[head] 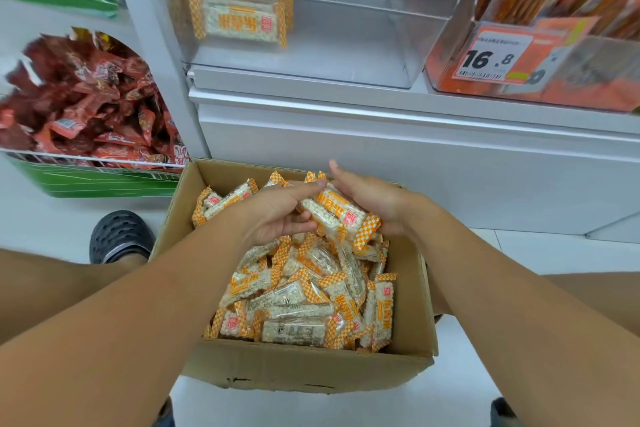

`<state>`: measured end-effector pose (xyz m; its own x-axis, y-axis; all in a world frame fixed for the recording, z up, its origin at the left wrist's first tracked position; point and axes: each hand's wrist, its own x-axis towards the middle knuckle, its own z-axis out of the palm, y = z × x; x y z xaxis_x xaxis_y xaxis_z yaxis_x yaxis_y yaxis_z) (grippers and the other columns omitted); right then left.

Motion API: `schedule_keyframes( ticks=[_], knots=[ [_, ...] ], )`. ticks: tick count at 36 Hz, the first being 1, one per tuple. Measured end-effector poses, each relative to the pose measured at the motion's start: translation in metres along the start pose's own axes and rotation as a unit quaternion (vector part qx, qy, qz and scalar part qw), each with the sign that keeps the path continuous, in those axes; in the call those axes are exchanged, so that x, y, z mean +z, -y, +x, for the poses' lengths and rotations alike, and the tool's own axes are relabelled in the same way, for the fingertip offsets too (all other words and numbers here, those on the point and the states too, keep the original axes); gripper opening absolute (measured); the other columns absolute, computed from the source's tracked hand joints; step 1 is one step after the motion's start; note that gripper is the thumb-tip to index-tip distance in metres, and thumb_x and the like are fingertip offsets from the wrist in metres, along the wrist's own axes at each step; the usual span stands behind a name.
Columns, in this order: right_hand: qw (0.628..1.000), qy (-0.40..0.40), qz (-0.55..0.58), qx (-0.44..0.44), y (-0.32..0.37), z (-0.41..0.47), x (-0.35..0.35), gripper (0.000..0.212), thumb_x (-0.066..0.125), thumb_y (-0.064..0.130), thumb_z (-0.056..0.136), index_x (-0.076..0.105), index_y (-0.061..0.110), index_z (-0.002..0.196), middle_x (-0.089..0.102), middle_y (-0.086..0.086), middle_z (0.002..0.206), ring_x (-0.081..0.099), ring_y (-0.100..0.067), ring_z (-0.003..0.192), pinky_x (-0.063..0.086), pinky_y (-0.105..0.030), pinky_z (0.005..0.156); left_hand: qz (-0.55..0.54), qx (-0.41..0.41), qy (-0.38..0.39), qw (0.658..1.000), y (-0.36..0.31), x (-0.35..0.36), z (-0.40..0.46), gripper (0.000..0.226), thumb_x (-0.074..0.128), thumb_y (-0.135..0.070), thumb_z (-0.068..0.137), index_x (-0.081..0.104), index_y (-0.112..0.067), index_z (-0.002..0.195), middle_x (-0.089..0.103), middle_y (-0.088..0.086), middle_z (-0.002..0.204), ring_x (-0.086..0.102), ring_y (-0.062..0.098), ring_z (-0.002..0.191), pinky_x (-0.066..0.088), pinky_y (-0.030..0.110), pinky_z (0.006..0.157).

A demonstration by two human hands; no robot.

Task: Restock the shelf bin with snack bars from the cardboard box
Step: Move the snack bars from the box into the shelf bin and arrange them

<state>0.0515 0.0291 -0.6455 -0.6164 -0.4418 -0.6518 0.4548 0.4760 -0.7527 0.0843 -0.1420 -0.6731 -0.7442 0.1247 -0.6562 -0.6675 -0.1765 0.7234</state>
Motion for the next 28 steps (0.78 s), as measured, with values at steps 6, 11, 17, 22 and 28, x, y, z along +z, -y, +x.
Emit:
schedule_keyframes(
  ticks=[6,11,17,22,28],
  knots=[
    [0.996,-0.028,-0.085,-0.011,0.015,-0.005,0.014,0.082,0.017,0.080,0.090,0.027,0.033,0.157,0.016,0.008,0.166,0.022,-0.022,0.151,0.009,-0.048,0.119,-0.012,0.000,-0.027,1.000,-0.003,0.002,0.005,0.061,0.084,-0.030,0.072,0.058,-0.006,0.122,0.043,0.003,0.071,0.051,0.004,0.045,0.054,0.019,0.047],
    [0.998,-0.035,-0.041,-0.015,0.015,-0.001,0.010,0.087,0.012,0.086,0.086,0.024,0.037,0.157,0.015,0.009,0.166,0.015,-0.018,0.153,0.006,-0.050,0.122,-0.028,-0.010,-0.042,0.999,-0.006,0.004,0.005,0.038,0.082,-0.031,0.077,0.066,-0.012,0.106,0.041,-0.004,0.058,0.045,0.003,0.044,0.051,0.017,0.043],
    [0.992,-0.065,0.046,-0.103,0.019,0.002,-0.006,0.072,0.074,0.061,0.077,0.052,0.022,0.133,0.066,-0.014,0.128,0.065,-0.022,0.098,0.050,-0.037,0.081,-0.130,0.025,-0.127,0.983,-0.014,0.005,0.014,0.042,0.082,-0.028,0.080,0.066,-0.010,0.114,0.037,-0.004,0.060,0.041,0.003,0.039,0.047,0.015,0.040],
    [0.974,-0.090,-0.120,-0.169,0.018,0.008,-0.007,0.081,0.097,0.020,0.057,0.059,0.023,0.128,0.063,0.002,0.130,0.055,-0.014,0.126,0.046,-0.036,0.107,-0.141,0.062,-0.142,0.978,-0.025,0.007,0.008,0.056,0.081,-0.034,0.080,0.060,-0.010,0.125,0.040,-0.002,0.051,0.047,0.005,0.037,0.050,0.017,0.044],
    [0.941,-0.147,-0.172,-0.250,0.039,0.001,-0.005,0.069,0.088,0.016,0.066,0.065,0.024,0.131,0.067,0.010,0.124,0.058,-0.005,0.119,0.043,-0.026,0.104,-0.167,0.060,-0.125,0.976,-0.045,0.000,-0.008,0.057,0.083,-0.042,0.075,0.063,-0.012,0.119,0.049,0.001,0.077,0.048,0.004,0.042,0.052,0.018,0.045]
  ],
)
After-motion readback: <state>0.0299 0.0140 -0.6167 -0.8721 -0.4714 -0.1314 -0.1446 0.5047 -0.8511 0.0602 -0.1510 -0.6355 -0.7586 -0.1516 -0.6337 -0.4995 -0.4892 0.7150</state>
